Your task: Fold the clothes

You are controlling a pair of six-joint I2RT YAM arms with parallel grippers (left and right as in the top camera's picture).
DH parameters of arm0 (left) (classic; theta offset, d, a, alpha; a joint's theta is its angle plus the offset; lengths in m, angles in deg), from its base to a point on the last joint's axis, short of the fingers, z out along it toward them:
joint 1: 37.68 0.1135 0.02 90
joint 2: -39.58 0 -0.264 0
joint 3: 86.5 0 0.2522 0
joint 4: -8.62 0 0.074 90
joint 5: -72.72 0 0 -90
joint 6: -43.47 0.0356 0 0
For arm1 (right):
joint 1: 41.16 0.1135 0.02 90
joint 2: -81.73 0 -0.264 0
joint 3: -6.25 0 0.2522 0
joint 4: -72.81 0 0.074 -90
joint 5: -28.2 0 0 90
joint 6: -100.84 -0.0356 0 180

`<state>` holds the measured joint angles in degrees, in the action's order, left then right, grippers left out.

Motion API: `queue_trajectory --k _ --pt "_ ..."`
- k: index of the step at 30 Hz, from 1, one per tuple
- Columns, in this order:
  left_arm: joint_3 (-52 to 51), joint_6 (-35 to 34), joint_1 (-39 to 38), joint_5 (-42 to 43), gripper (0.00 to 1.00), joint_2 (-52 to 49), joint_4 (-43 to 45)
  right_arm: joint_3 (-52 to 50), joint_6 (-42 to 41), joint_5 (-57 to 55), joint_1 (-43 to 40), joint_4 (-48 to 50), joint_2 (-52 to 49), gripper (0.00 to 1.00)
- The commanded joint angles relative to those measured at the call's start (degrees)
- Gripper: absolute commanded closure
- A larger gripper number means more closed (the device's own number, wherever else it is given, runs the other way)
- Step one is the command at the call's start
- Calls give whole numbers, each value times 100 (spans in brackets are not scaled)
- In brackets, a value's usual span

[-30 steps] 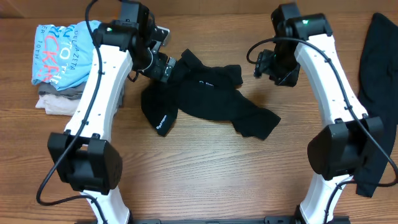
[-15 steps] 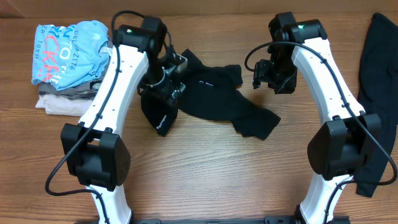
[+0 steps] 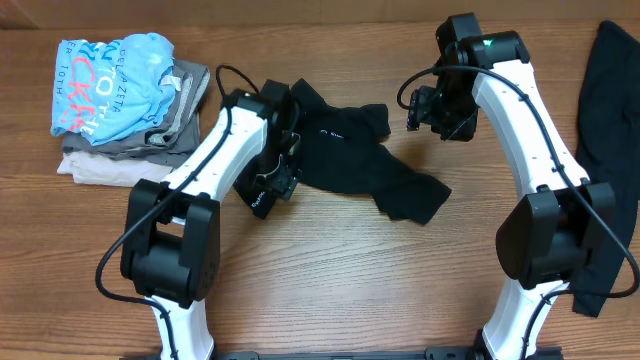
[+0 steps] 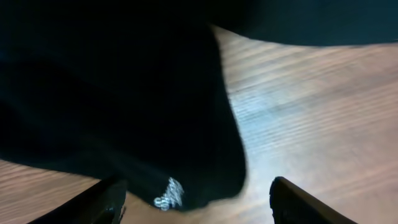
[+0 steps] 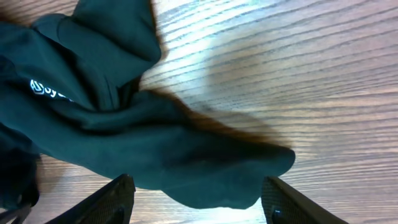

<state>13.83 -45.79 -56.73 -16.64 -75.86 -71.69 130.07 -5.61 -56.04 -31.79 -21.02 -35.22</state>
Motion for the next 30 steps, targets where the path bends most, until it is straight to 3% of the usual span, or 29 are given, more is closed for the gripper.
queue_trajectory --k 1,2,5,10,16,22,30 --pt "-417 -509 -15 -278 29 -52 291 -20 -7 39 -22 26 142 31" --pt "-522 -511 -15 -275 39 -52 385 -20 -7 39 -22 26 142 31" --pt "-621 -656 -15 -315 96 -52 542 -20 -116 55 -22 7 142 32" --pt "42 -870 -11 -570 96 125 146 -13 -149 369 -79 -133 153 35" --pt "2470 -848 -9 -1102 96 382 -822 -7 168 1137 -153 -101 496 36" --pt "4203 -846 -9 -1390 96 382 -610 -7 651 1362 -151 -52 1082 35" --pt "5287 -844 -9 -1799 96 382 -188 -7 1123 1388 -127 -293 1185 35"
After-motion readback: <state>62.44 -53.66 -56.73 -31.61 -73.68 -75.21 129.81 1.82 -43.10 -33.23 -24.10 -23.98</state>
